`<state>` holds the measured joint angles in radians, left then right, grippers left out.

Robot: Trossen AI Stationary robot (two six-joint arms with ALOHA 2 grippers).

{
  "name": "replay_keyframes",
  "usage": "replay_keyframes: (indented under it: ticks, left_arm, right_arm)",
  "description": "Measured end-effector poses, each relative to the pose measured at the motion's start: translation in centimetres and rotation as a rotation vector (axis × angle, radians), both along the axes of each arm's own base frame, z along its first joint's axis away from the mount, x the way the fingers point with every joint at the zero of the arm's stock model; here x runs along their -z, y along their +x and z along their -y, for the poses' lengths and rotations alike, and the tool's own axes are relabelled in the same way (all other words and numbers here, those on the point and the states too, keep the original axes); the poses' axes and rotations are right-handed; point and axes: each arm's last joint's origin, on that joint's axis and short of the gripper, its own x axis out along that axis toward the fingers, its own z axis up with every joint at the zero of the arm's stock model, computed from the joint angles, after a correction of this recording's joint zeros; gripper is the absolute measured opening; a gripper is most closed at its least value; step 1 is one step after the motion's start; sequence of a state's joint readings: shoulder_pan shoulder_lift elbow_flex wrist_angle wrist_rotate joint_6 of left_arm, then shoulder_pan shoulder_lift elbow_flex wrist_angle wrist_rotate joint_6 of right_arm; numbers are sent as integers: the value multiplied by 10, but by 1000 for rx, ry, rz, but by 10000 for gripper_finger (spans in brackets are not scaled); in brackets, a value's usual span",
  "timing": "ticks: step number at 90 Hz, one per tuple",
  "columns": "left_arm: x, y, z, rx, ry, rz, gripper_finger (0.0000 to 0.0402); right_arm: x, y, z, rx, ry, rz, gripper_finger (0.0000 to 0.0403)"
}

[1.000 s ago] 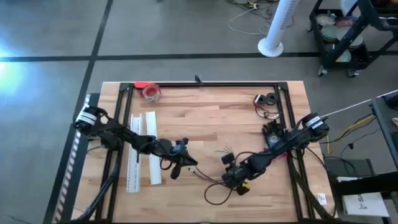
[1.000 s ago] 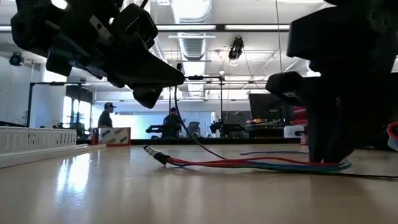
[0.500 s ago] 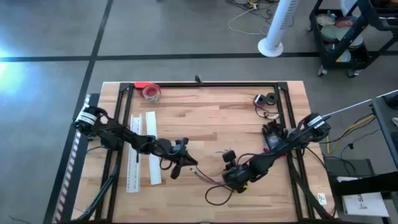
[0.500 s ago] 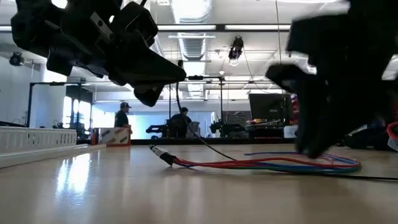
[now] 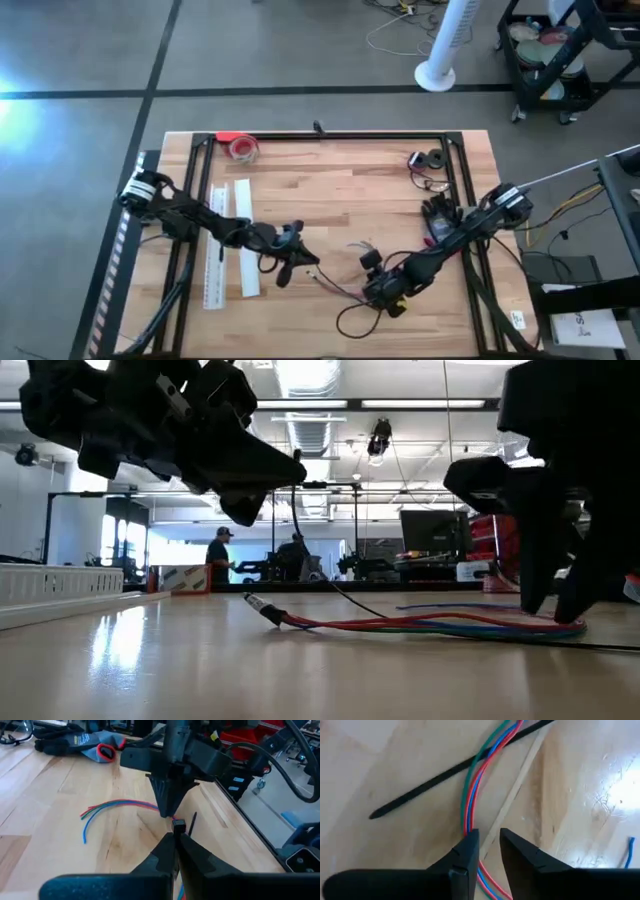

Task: Ziptie cables
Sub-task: Wrap the black zip tie around the cables

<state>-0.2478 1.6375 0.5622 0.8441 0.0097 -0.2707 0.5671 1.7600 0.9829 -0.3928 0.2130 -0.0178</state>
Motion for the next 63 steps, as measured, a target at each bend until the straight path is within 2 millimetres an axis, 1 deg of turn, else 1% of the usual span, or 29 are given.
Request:
replay_keyframes:
  ticks: [6,17,25,31,37,43,48,58,63]
  left_arm:
    - [-2,2,0,0,-1,4,0]
    - [-4,3,1,4,14,10,0]
    - [-5,6,1,5,20,3,0]
    - [-6,8,2,8,34,-10,0]
    - [-9,11,3,11,47,-12,0]
    - [-11,15,4,9,59,-22,0]
    - [-11,20,5,-2,66,-34,0]
    - [-3,32,7,-4,82,-77,0]
    - [5,38,9,-3,88,-107,0]
  right_arm:
    - [-6,0,0,12,4,14,79]
    - [-23,-3,-2,20,33,50,87]
    - [-27,-11,-14,-94,41,53,90]
    - [-19,-21,-25,-203,-6,29,92]
    - [-8,-27,-33,-270,-82,21,94]
    - [0,-29,-38,-303,-151,49,94]
    - [7,-28,-43,-326,-176,75,93]
    - [18,-28,-51,-398,-214,98,89]
    - [21,-27,-54,-434,-230,113,90]
